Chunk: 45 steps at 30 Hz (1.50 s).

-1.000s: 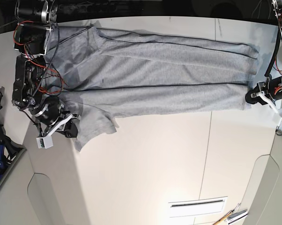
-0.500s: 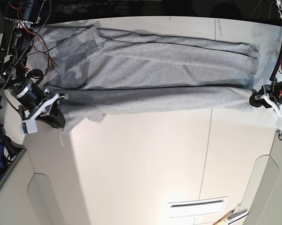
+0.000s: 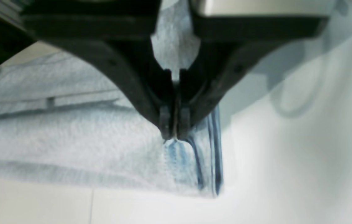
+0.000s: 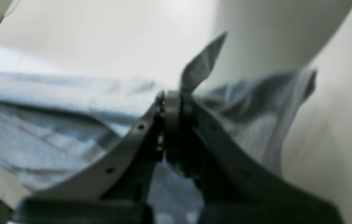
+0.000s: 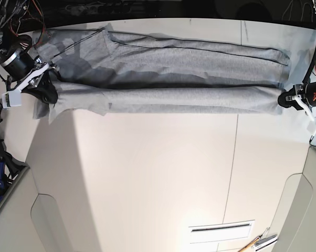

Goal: Fold the T-shirt properly
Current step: 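Lay the folded strip flat and open both grippers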

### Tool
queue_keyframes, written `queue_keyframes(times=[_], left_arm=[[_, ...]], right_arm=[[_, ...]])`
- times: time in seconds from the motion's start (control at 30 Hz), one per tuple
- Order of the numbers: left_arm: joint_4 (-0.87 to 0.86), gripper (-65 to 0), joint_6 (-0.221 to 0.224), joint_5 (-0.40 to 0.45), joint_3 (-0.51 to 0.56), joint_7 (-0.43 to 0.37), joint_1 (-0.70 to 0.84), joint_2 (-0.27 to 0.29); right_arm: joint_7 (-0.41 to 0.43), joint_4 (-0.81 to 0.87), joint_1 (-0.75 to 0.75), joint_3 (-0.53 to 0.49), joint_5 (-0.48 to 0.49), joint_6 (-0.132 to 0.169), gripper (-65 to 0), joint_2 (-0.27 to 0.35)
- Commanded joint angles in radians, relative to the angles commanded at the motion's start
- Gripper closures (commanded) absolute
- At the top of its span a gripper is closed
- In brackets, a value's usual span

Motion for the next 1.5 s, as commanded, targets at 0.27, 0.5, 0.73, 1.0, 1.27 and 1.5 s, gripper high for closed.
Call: queue_keyframes(times=[0.27, 0.5, 0.73, 1.0, 1.27, 1.5], left_arm=[[0.0, 0.0, 0.0, -0.004, -0.015, 0.0, 0.042, -0.016], [0.0, -3.6, 0.0, -0.008, -0.039, 0.0, 0.076, -0.013], [0.0, -12.9, 0.0, -0.053, -0.112, 0.001, 0.078, -0.013], [0.0, -32.5, 0.0, -0.282, -0.371, 0.174, 0.132, -0.013], [0.0, -45.8, 0.0, -0.058, -0.383, -0.051, 0.231, 0.099], [-0.002, -45.8, 0.0, -0.023, -0.354, -0.087, 0.233, 0.187]], right_arm=[[0.004, -0.003, -0.106, 0.001, 0.0, -0.004, 0.0, -0.008], [0.019, -0.13, -0.105, 0.001, -0.045, -0.005, -9.1, -0.046], [0.003, -0.139, -0.105, 0.029, 0.03, -0.003, -27.1, -0.046], [-0.063, 0.092, -0.105, 0.187, 0.121, -0.003, -27.0, -0.046], [-0.068, 0.119, -0.105, 0.192, 0.124, -0.003, -27.0, -0.047], [-0.072, 0.119, -0.105, 0.192, 0.124, -0.003, -27.0, -0.047]])
